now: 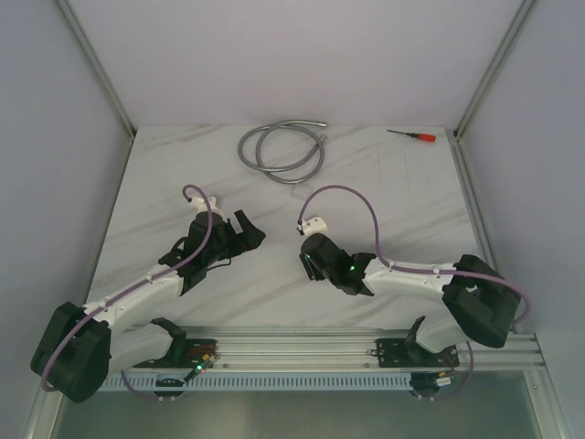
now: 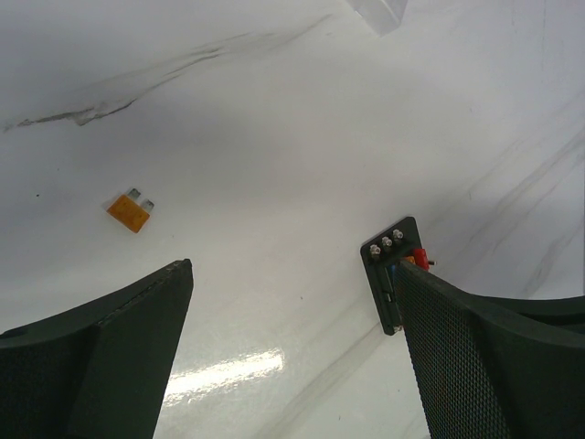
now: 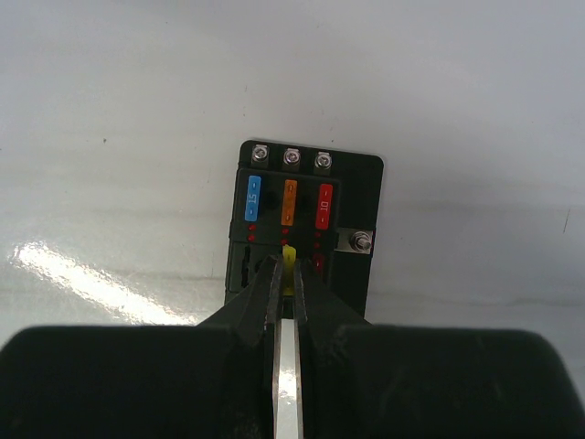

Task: Snap on the fuse box
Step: Install the fuse at the fuse box base.

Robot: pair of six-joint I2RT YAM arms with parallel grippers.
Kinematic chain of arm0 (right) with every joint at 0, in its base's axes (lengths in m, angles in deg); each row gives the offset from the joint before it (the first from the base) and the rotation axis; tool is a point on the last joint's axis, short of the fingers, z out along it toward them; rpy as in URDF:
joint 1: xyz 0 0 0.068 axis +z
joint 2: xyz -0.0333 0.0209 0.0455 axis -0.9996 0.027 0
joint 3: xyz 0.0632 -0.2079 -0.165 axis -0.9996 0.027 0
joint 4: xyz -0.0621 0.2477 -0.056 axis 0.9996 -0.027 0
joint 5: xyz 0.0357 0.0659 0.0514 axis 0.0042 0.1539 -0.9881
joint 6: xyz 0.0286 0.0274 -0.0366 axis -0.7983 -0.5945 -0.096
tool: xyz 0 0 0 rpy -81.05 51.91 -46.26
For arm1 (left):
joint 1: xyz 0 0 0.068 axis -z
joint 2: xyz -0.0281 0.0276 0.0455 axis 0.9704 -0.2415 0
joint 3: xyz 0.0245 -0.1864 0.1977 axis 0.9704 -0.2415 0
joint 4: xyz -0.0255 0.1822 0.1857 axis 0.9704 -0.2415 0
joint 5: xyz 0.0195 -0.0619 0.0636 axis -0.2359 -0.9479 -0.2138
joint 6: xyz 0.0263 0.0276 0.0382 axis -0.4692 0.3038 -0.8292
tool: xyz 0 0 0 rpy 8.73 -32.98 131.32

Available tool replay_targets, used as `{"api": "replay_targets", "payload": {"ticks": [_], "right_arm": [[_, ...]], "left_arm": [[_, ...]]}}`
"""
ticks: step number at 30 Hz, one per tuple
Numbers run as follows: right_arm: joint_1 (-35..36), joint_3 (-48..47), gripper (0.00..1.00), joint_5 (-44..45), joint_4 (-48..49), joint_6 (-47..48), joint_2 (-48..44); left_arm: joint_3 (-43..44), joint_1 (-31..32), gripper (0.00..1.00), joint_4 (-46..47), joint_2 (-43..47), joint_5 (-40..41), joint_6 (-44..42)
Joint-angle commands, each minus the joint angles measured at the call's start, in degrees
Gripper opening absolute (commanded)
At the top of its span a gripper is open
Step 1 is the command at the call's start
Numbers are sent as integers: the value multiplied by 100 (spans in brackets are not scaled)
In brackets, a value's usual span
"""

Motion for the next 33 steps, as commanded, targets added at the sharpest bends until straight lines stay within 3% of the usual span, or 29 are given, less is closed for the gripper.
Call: {"api": "replay_targets", "payload": {"ticks": [1, 33], "right_arm": [[46, 29, 0, 32, 54, -5, 49], [46, 146, 0, -20, 273, 110, 70]], "left_arm": [[-55, -41, 100, -34, 37, -64, 37], [-45, -50, 100, -34, 14, -44, 54]]}}
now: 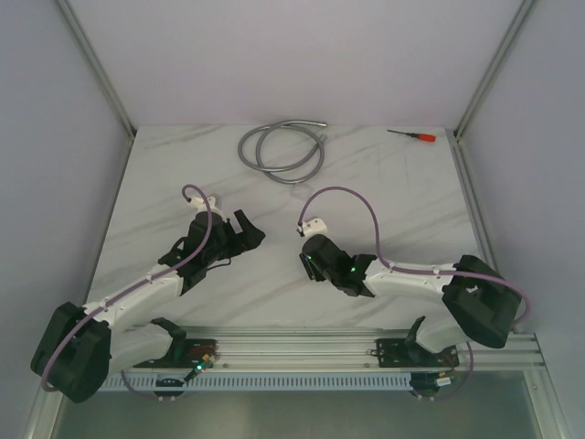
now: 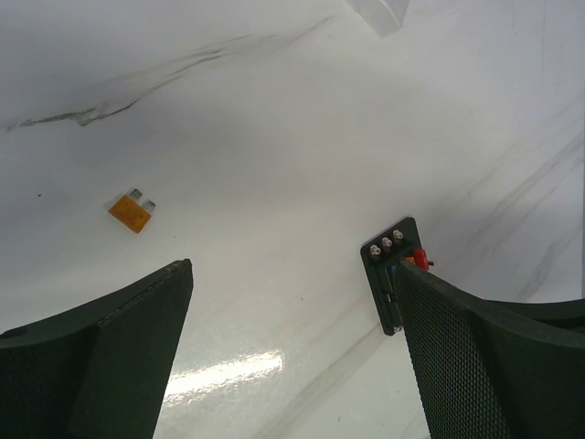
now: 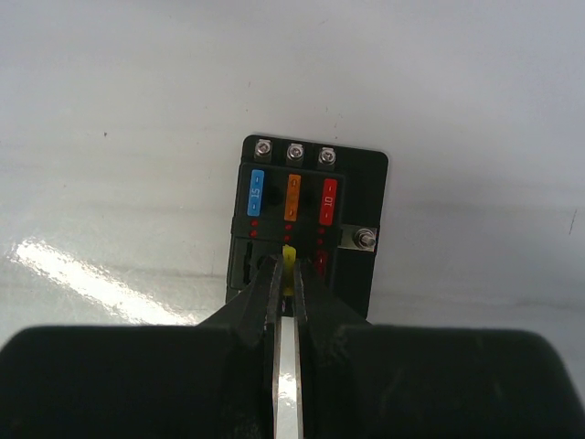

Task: Snap on the fuse box
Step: Install the fuse at the fuse box base.

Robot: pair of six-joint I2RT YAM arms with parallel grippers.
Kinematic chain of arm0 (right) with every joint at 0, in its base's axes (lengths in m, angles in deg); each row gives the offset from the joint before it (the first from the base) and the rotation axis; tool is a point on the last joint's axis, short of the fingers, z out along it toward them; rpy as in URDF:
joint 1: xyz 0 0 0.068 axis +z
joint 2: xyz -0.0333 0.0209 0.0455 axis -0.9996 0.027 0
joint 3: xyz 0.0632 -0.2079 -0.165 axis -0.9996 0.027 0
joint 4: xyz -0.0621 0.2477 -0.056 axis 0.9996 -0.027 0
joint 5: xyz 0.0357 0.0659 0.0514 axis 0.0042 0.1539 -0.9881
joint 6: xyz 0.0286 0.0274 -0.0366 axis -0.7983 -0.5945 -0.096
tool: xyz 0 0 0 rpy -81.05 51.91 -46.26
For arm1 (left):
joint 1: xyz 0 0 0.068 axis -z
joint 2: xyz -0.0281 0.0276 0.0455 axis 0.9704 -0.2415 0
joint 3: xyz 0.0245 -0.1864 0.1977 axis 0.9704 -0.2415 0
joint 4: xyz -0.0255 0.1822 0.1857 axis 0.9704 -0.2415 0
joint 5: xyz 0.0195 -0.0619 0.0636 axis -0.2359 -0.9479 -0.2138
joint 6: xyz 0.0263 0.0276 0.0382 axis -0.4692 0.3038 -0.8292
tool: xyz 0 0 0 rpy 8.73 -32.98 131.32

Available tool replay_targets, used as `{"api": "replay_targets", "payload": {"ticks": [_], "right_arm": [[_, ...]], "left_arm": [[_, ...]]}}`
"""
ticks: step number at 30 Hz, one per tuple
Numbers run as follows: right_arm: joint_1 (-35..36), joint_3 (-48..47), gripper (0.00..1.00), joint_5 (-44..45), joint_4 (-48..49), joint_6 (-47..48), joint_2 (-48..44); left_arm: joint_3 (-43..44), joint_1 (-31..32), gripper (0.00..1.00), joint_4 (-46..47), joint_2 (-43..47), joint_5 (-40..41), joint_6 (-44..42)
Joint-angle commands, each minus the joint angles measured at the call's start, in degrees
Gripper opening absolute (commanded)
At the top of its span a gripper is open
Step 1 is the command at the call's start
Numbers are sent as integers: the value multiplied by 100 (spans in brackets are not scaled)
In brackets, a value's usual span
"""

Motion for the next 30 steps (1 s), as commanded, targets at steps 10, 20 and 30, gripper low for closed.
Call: {"api": "replay_targets", "payload": {"ticks": [10, 20, 30], "right_arm": [[43, 16, 18, 95, 33, 50, 129], [42, -78, 29, 17, -59, 3, -12], [37, -360, 37, 157, -358, 65, -81]], "left_arm": [[-34, -28, 100, -34, -9, -52, 34], [-47, -31, 100, -30, 27, -73, 37], [-64, -36, 100, -43, 71, -74, 26]]}}
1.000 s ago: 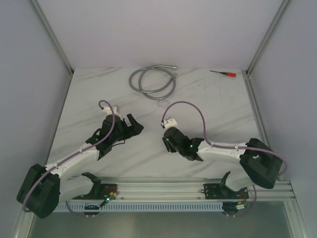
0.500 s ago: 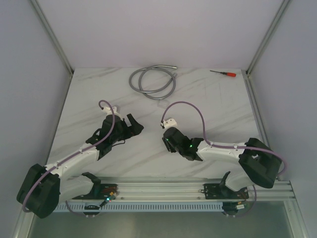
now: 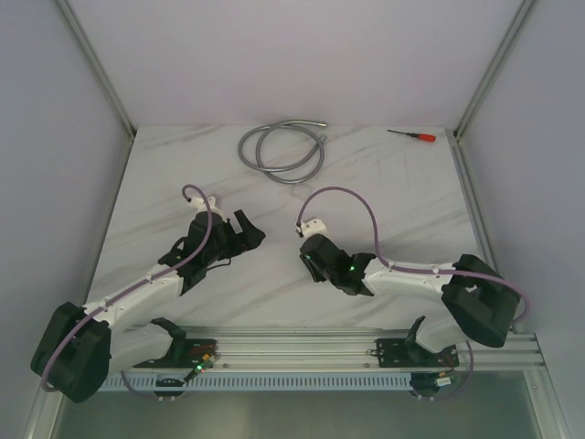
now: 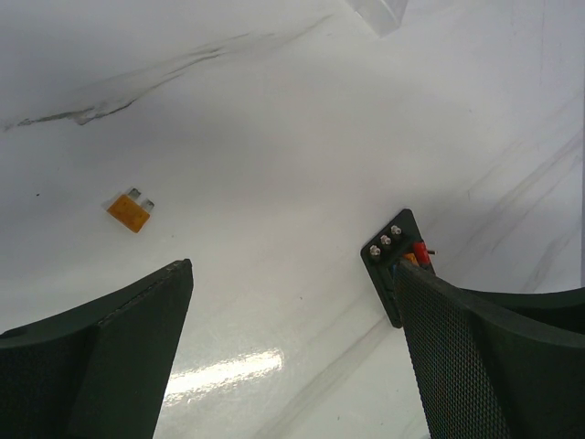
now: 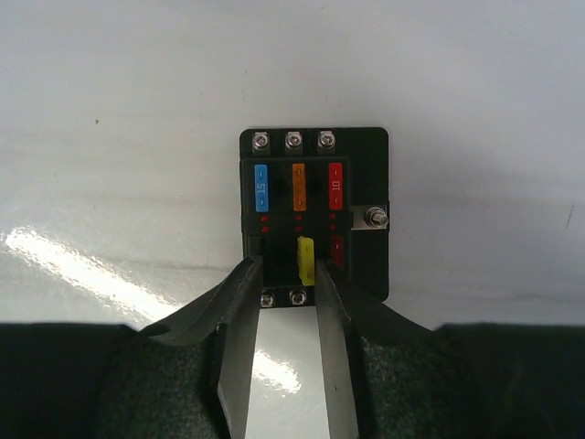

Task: Snap on the fuse box
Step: Install the fuse at the fuse box base.

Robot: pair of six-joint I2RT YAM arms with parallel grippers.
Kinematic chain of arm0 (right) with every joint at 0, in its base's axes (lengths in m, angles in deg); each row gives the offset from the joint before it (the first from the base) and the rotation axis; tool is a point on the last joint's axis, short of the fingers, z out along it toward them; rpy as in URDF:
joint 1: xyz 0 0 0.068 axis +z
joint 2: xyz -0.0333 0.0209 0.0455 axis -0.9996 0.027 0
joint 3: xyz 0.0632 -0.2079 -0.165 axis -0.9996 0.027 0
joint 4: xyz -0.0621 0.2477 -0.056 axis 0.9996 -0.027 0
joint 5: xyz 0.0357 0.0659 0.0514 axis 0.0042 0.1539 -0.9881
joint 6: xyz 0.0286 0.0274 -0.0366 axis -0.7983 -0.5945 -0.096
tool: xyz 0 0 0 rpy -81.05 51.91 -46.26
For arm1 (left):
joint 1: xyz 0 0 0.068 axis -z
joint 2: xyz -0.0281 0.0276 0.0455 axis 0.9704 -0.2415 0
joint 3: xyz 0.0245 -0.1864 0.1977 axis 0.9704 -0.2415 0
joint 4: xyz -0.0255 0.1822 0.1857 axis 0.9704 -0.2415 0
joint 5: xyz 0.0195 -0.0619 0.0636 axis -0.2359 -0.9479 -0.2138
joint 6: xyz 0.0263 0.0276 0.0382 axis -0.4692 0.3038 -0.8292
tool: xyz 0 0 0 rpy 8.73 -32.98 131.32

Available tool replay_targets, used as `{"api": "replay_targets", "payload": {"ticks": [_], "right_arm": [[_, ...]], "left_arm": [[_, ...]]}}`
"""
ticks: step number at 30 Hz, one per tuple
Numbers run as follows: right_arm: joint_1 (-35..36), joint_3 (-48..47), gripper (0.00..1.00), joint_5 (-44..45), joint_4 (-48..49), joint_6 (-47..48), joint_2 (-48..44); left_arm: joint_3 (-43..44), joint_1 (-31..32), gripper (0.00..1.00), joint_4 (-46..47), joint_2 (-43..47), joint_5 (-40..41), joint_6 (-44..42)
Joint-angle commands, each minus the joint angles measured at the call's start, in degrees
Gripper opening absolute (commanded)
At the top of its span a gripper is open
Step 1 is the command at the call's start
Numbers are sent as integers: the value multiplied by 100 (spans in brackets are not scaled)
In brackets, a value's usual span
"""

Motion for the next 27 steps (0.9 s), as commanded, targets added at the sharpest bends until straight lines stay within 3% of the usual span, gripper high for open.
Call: {"api": "replay_targets", "payload": {"ticks": [1, 5, 12, 27], "right_arm": [[42, -367, 38, 198, -246, 44, -158], [17, -574, 39, 106, -508, 229, -230], [-301, -992, 27, -796, -1240, 643, -92], [-625, -1366, 20, -1074, -1562, 926, 412]], "left_arm": [[-61, -36, 100, -41, 78, -49, 23], [-65, -34, 100, -45, 71, -48, 22], [-59, -46, 100, -51, 55, -72, -1], [-57, -64, 100, -50, 30, -112, -6]]}}
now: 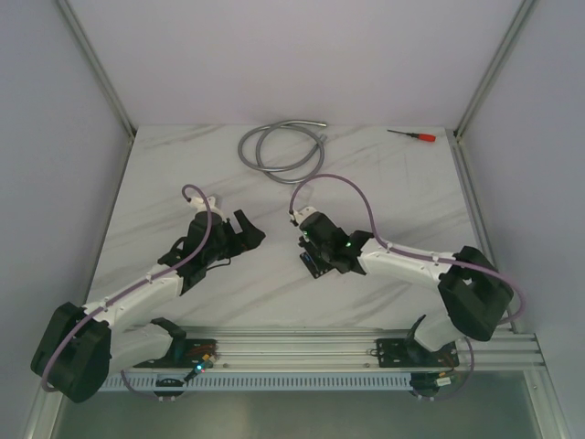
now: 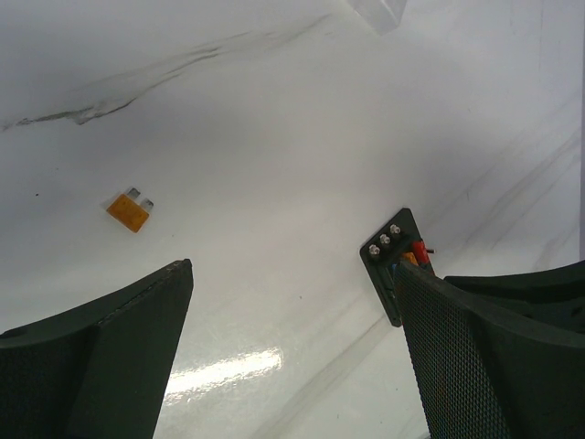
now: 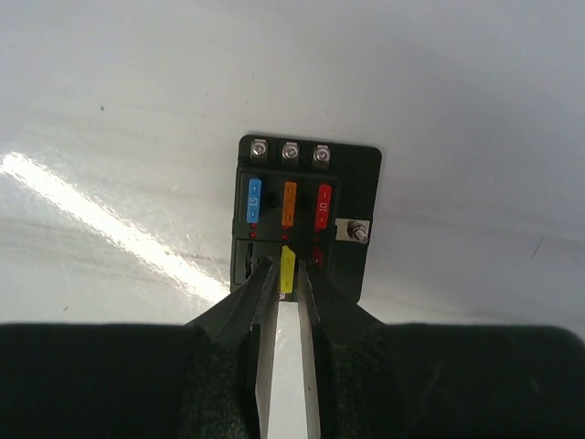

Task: Snap on the fuse box
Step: Install the fuse at the fuse box base.

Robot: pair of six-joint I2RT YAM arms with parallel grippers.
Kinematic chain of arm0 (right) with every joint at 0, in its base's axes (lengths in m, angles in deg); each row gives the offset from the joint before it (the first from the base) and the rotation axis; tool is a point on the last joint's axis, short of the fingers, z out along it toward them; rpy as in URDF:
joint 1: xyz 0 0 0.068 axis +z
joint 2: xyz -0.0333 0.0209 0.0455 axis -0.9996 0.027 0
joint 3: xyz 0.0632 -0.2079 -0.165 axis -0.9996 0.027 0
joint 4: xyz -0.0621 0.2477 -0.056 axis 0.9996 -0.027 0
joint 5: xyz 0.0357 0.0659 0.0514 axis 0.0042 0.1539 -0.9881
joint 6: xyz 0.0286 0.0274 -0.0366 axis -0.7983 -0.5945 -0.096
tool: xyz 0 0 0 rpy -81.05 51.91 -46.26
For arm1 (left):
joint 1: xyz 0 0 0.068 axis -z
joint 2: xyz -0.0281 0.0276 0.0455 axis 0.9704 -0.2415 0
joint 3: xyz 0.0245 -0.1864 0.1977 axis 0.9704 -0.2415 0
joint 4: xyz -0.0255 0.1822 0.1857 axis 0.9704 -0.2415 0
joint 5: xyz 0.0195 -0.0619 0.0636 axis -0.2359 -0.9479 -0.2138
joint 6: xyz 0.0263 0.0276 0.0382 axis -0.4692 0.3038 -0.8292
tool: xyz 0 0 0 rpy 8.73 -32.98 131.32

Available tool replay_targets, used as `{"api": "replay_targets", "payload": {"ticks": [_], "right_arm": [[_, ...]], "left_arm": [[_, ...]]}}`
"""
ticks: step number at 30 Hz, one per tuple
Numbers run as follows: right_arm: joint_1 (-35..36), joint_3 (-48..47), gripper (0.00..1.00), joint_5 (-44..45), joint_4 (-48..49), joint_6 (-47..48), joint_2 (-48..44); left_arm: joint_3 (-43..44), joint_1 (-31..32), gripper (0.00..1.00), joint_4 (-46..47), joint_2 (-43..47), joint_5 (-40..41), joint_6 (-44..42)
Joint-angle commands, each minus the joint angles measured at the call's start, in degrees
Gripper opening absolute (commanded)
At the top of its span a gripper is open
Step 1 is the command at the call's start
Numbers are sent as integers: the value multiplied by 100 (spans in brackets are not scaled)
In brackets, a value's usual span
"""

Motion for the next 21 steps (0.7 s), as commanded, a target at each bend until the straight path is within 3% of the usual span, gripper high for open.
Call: {"api": "replay_targets", "payload": {"ticks": [1, 21], "right_arm": [[-36, -216, 21, -35, -190, 120, 126], [-42, -357, 14, -281, -314, 126, 406]], "left_arm": [[-52, -52, 100, -50, 22, -64, -9], [-47, -63, 100, -45, -19, -84, -11]]}}
